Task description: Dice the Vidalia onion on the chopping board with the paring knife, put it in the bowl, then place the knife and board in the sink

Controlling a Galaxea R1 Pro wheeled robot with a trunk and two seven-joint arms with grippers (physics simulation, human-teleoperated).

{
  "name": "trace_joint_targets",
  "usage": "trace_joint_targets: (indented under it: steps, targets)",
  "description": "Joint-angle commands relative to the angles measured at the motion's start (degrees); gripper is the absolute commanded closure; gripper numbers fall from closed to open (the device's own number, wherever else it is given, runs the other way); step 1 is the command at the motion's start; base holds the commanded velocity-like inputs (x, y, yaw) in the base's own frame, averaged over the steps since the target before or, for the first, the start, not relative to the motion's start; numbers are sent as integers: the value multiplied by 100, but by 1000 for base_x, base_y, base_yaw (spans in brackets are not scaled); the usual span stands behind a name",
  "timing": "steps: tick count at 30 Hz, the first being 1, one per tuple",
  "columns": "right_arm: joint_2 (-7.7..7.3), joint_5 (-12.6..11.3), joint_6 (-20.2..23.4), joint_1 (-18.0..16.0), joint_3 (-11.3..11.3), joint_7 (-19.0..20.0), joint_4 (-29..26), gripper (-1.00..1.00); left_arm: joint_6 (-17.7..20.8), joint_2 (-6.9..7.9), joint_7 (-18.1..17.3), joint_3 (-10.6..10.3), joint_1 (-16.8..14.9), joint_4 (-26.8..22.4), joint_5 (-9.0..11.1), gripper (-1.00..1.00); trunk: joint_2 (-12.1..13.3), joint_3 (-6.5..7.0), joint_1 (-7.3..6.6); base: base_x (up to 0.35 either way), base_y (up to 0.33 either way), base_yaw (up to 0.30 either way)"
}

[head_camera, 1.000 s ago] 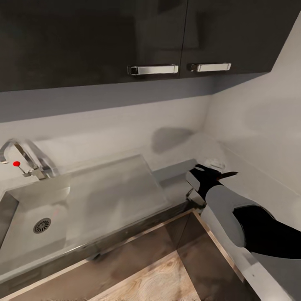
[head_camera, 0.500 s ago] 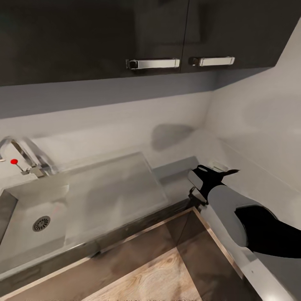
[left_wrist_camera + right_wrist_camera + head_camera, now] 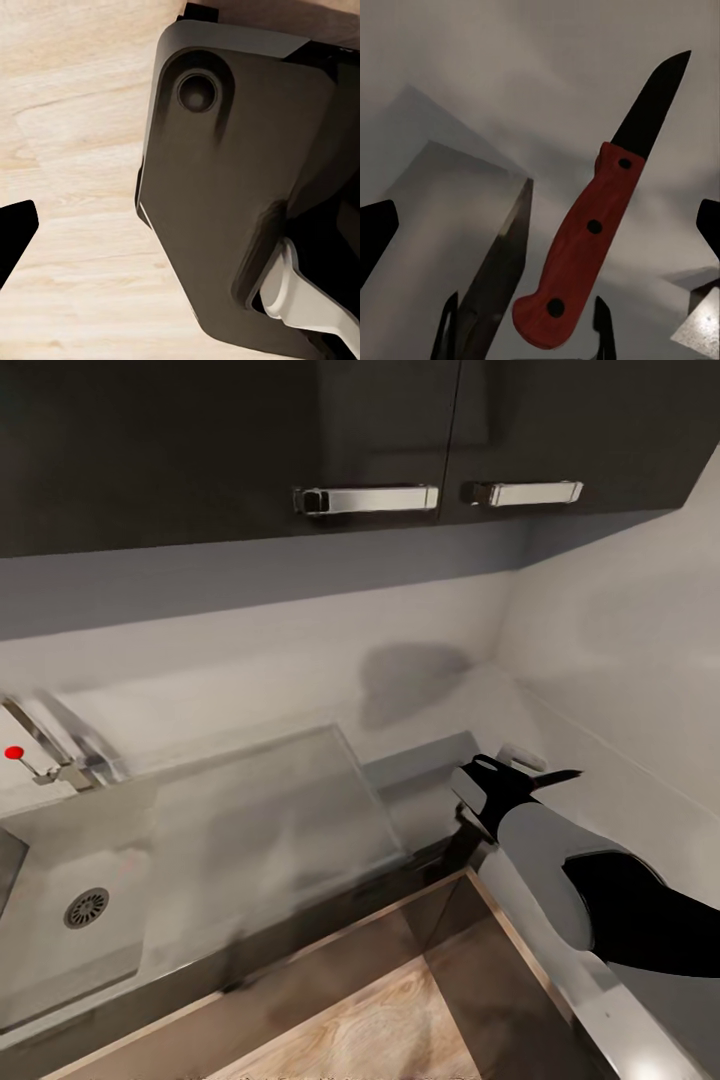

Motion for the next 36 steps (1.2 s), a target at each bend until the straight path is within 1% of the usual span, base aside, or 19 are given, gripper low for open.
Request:
trace_joint_targets:
  steps: [1, 7, 12, 28, 36]
  targets:
    - [-6, -59, -27, -4, 45, -18, 3, -100, 6, -1, 17, 3, -7, 8, 41, -100, -11, -19, 3, 6, 0, 0]
    - [-29, -53, -32, -5, 41, -23, 1, -100, 6, -9, 17, 6, -7, 8, 41, -100, -11, -73, 3, 1, 0, 0]
    - [-122, -60, -34, -5, 42, -26, -3, -100, 6, -10, 17, 8, -7, 8, 41, -100, -11, -118, 3, 0, 0, 0]
    - [-164, -61, -50, -5, 36, -17, -5, -100, 5, -10, 17, 9, -7, 8, 41, -100, -11, -262, 3, 0, 0, 0]
    - [-249, -73, -50, -5, 41, -10, -5, -100, 6, -15, 17, 7, -7, 8, 41, -100, -11, -334, 3, 0, 0, 0]
